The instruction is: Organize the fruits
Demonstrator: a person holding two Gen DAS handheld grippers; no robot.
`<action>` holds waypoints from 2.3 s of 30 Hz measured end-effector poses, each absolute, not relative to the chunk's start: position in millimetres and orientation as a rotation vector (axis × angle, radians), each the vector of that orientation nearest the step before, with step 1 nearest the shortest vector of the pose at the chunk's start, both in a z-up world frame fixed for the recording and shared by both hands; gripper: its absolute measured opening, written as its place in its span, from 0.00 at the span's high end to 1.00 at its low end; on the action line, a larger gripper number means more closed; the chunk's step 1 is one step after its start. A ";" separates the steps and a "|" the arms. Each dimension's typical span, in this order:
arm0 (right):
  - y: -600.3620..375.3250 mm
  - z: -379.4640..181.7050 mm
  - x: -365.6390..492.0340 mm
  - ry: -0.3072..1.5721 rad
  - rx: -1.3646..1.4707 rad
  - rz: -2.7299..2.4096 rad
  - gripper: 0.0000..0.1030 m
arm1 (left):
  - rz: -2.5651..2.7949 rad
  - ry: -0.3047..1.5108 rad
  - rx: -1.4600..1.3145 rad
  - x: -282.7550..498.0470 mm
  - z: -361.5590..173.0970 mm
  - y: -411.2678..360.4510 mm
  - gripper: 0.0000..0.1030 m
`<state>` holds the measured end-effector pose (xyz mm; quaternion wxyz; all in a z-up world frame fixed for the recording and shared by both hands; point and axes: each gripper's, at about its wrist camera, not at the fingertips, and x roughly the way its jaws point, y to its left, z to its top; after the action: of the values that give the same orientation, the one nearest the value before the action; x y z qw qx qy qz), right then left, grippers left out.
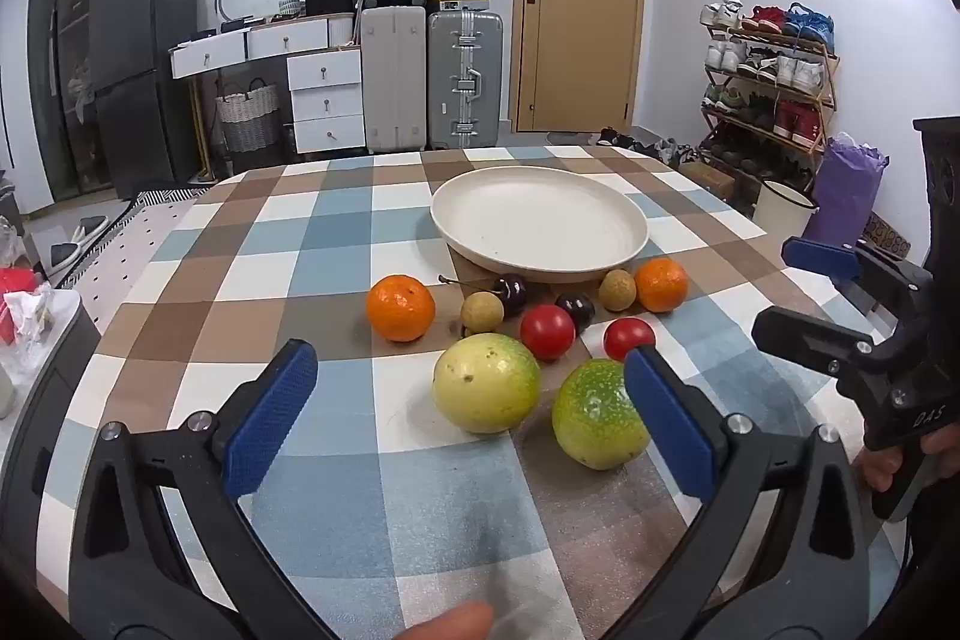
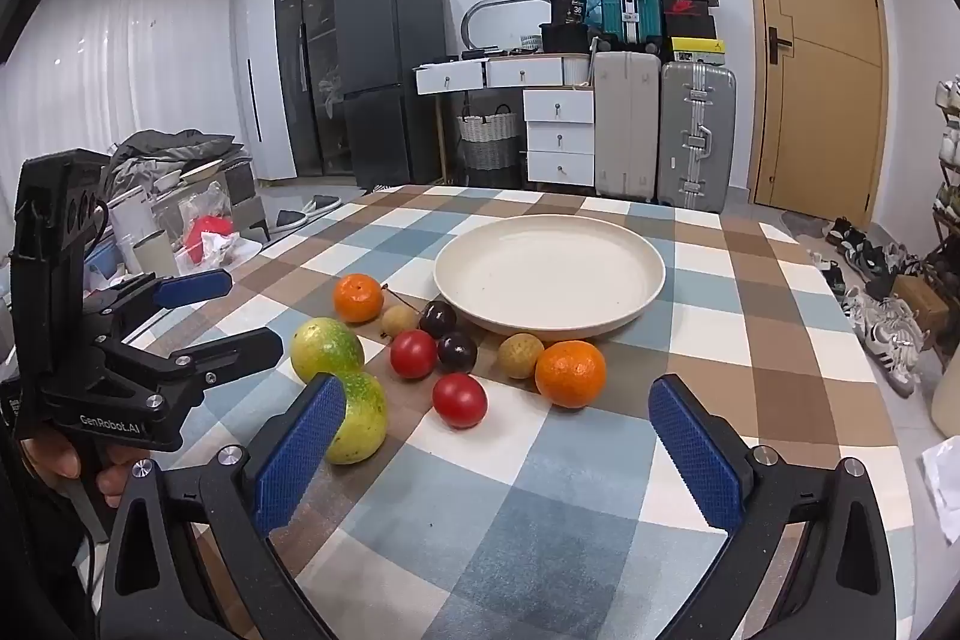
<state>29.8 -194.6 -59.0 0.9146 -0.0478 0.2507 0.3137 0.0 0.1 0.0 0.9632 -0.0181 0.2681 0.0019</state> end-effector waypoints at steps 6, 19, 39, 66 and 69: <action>-193.9 -58.7 28.7 0.508 -0.095 0.650 0.00 | 0.007 0.545 -0.033 -0.3 0.1 -0.1 0.01; -192.6 -58.7 28.8 0.510 -0.104 0.647 0.00 | 0.007 0.547 -0.031 -0.3 0.1 -0.3 0.01; -187.8 -60.6 28.5 0.510 -0.123 0.655 0.00 | 0.004 0.551 -0.031 2.6 -4.8 -3.2 0.01; -187.7 -62.2 31.4 0.529 -0.116 0.665 0.00 | 0.002 0.556 -0.035 0.9 -3.5 -5.1 0.01; -187.8 -62.2 31.8 0.531 -0.117 0.665 0.00 | 0.002 0.557 -0.035 0.8 -3.4 -4.8 0.01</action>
<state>31.8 -187.8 -62.2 0.9092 -0.0568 0.2573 0.3223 0.8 -4.8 -3.4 0.9613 -0.0174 0.2750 0.0008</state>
